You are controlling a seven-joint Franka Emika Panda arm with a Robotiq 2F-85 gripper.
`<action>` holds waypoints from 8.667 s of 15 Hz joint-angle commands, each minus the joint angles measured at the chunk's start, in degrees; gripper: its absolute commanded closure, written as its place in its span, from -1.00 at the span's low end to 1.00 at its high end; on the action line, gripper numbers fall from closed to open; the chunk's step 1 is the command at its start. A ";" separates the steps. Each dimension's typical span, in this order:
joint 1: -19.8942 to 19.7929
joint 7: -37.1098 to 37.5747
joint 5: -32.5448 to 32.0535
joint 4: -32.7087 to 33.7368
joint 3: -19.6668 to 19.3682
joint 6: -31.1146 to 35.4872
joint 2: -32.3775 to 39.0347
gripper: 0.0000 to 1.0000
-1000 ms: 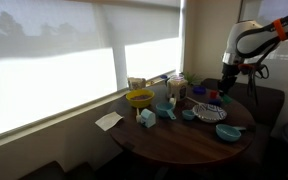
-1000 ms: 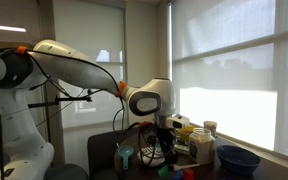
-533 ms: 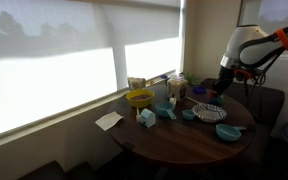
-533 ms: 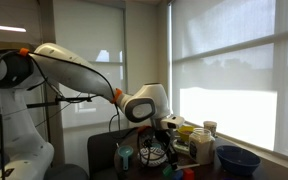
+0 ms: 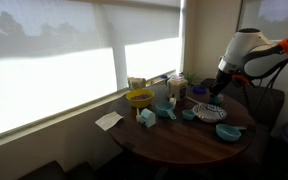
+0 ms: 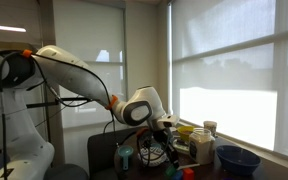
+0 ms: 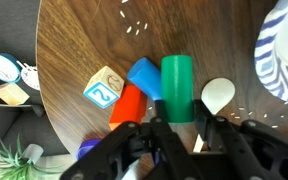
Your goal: Pick up the green cylinder and make it stand vertically near the sugar jar, pick up the blue cylinder and make it stand vertically on the table
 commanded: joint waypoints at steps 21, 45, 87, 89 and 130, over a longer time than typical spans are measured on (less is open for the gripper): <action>-1.06 5.64 -4.82 -3.12 3.33 18.59 3.53 0.84; -9.85 21.82 -26.96 1.50 10.08 30.88 9.23 0.35; -8.67 43.42 -52.39 11.64 6.53 36.15 19.55 0.84; -7.68 47.66 -56.72 13.19 5.99 35.27 20.46 0.84; -4.79 65.10 -86.54 11.50 -2.57 42.56 18.87 -1.00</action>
